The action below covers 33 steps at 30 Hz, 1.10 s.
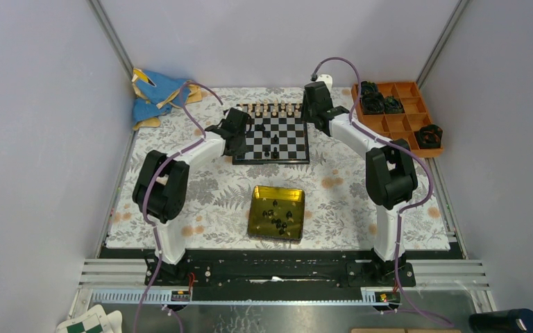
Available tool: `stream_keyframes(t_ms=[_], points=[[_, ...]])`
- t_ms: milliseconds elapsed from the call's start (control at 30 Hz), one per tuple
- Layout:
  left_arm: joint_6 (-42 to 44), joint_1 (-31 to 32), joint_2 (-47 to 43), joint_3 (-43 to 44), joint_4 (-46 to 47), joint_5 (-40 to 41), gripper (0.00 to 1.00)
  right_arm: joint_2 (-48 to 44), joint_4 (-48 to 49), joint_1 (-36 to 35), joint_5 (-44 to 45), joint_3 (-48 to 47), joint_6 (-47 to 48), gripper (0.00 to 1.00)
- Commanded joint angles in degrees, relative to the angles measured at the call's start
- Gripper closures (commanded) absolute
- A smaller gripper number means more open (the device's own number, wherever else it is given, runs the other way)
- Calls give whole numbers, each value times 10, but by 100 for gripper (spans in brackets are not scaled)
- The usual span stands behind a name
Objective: Set up the chess pieces on the board
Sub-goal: Place the chess piece on the chessboard.
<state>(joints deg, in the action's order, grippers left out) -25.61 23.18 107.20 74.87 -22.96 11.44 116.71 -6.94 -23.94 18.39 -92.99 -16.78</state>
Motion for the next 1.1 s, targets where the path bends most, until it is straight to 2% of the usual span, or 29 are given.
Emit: stream_keyframes(t_ms=[0, 700, 800, 1000, 1067], points=[[-8, 3, 15, 19, 4, 15, 100, -45, 15, 1, 0, 6, 6, 53], [-4, 2, 49, 38, 10, 26, 99, -37, 16, 1, 0, 2, 12, 53], [-4, 2, 45, 32, 11, 25, 92, -35, 16, 2, 0, 1, 12, 52], [-5, 2, 27, 19, 11, 16, 63, -32, 12, 2, -3, -6, 11, 52], [-4, 2, 22, 17, 11, 14, 57, -30, 11, 2, -4, -9, 11, 52]])
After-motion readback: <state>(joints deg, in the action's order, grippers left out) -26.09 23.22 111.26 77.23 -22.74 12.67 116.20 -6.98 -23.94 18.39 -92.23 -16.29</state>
